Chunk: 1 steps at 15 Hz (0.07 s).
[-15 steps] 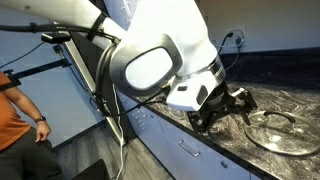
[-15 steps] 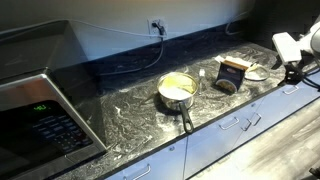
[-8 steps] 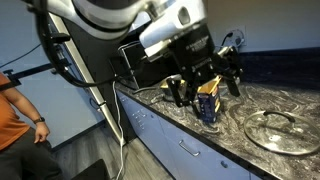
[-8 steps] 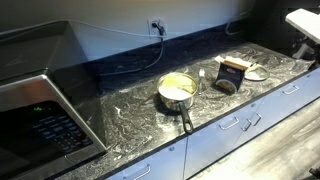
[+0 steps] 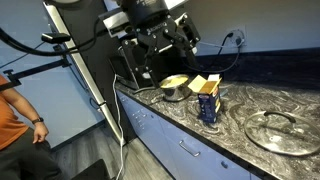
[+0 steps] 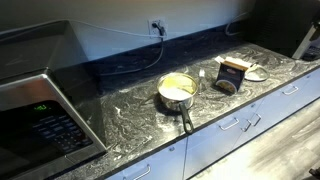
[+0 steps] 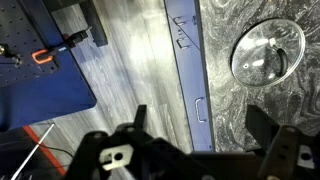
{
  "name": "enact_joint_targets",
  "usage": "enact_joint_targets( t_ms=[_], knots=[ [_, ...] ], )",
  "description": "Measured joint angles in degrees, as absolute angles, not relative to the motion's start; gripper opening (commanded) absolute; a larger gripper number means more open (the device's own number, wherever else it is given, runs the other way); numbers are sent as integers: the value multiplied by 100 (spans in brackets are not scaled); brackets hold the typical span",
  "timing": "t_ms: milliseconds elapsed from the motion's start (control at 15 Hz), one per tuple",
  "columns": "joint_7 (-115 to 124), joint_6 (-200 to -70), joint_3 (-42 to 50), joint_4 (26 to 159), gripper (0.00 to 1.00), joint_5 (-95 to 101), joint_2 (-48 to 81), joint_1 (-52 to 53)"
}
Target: Pour the contents in the box into the pot
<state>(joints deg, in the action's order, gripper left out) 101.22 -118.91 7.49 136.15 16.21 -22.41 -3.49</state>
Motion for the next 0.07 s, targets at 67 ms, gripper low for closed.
enact_joint_targets(
  t_ms=[67],
  knots=[
    [10115,-11885,742,13615,100,1621,-2246,-354]
  ],
)
